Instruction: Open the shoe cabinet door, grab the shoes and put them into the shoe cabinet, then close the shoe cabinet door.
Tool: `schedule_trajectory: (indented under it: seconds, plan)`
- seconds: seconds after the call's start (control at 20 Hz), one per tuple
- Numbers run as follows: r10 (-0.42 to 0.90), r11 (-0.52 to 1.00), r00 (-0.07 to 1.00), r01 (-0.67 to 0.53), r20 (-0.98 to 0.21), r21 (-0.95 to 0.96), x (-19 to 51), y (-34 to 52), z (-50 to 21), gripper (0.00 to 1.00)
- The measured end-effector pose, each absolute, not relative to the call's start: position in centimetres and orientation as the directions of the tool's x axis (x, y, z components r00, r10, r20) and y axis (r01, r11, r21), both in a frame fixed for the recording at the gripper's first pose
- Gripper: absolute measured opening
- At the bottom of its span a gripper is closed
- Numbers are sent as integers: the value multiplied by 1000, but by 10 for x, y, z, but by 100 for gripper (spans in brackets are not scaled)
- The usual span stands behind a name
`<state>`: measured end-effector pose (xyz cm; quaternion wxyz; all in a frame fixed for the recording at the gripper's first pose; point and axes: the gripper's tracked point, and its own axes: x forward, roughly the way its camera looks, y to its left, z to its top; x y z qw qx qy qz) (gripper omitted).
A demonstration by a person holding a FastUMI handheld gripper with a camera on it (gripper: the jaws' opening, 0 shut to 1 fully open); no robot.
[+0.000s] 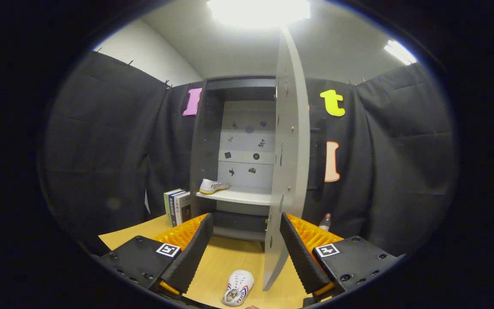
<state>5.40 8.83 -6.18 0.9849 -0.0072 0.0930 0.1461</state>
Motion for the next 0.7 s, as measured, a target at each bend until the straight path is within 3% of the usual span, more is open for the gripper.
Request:
schedule_trajectory:
  seconds: [0.7]
  plan:
    - [272, 957, 822, -286, -500, 52, 68, 125, -235, 99]
